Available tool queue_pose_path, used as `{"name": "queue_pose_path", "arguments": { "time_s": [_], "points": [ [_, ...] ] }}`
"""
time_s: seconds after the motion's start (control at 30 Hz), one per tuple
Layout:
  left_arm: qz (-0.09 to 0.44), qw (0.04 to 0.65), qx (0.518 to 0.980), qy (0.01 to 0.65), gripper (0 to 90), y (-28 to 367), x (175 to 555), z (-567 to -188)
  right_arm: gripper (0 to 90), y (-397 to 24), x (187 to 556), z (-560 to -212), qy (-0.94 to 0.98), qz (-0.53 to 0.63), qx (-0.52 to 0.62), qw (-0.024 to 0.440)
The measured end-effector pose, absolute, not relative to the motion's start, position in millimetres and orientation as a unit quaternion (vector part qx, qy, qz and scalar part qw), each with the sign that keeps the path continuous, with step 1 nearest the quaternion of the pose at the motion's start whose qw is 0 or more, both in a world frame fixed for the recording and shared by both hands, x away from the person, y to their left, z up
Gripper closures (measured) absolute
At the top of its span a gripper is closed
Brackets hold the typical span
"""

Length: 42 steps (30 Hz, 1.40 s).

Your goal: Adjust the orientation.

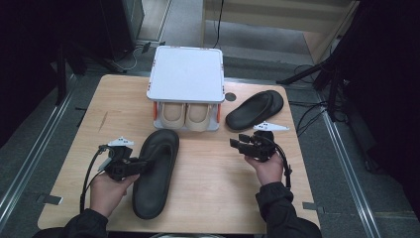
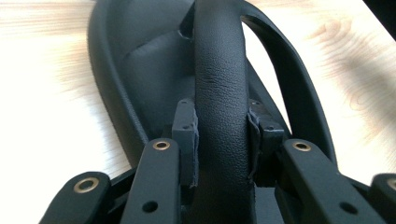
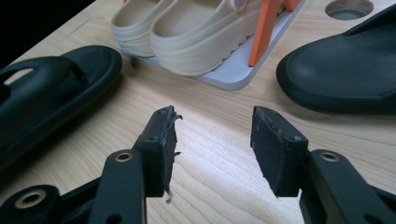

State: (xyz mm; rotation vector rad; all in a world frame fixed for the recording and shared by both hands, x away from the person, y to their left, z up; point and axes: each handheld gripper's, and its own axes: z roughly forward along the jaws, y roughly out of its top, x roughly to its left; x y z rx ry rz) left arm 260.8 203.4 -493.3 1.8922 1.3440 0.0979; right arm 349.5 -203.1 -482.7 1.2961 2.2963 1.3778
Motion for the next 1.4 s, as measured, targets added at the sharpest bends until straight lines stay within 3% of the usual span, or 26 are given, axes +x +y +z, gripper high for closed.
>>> {"name": "queue_pose_path", "arguments": {
  "time_s": [0.67, 1.0, 1.17, 1.4],
  "points": [
    [0.018, 0.386, 0.765, 0.515, 68.0, 168.6, 274.9, -517.8, 51.0, -207.5, 344.0, -483.3, 0.77, 0.456, 0.438, 0.086],
    [0.005, 0.396, 0.766, 0.506, 52.1, 175.7, 277.1, -506.5, 51.0, -208.8, 341.2, -483.6, 0.771, 0.452, 0.439, 0.091],
    [0.003, 0.396, 0.769, 0.502, 48.3, 187.3, 277.8, -495.1, 51.5, -211.4, 342.7, -483.2, 0.768, 0.453, 0.443, 0.094],
    [0.015, 0.393, 0.772, 0.5, 44.9, 208.2, 282.8, -491.6, 64.1, -214.3, 349.7, -485.4, 0.769, 0.445, 0.448, 0.093]
  ]
}}
